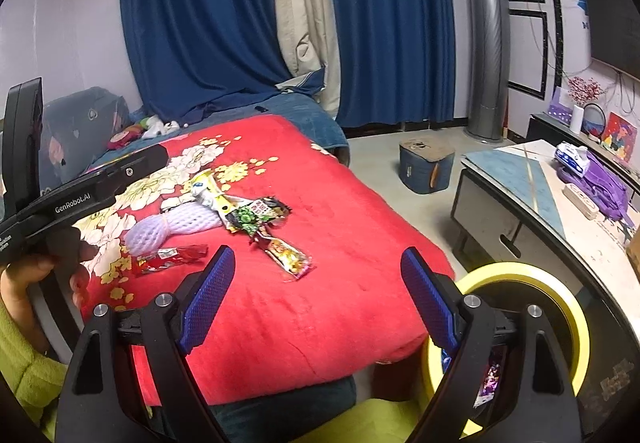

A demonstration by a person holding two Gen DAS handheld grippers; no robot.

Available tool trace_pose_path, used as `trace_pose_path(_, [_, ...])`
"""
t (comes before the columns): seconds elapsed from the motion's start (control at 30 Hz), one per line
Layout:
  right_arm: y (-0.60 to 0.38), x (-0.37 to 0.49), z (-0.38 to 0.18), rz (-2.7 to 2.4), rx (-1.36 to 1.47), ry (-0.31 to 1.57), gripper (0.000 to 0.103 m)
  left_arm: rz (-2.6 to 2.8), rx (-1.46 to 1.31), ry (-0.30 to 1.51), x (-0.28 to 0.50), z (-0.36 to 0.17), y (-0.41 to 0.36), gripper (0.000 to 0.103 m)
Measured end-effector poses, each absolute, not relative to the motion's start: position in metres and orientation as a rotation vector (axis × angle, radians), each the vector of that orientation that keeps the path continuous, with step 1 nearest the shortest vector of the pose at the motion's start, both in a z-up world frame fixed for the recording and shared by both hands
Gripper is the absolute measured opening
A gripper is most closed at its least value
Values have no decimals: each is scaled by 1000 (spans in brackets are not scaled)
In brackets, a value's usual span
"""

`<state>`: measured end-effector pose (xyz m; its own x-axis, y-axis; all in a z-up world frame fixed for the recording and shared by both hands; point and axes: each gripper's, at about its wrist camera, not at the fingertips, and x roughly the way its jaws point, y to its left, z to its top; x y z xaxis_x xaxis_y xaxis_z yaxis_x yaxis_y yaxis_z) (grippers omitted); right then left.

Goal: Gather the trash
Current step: 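Move both open tools back over the wrappers on the bedspread, then grasp the yellow snack packet with the right tool while the left tool grasps the white mesh sleeve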

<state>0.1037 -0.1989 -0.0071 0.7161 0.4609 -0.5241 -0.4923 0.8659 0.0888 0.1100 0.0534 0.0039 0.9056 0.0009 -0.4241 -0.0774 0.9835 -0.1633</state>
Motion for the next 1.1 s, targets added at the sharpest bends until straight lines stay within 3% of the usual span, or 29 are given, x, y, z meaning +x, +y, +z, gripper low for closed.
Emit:
trace_pose_path(0.6, [-99,147,-25,686,-215,606,82,145,-274,589,101,-36,126,92])
trace_pose_path(0.93, [-80,189,-69,659,-307,754,80,92,-348,717,113,-66,135,92])
trace_pose_path(1.1, [-88,200,-89,641,-296,818,66,67,-372,750,116,-74,136,86])
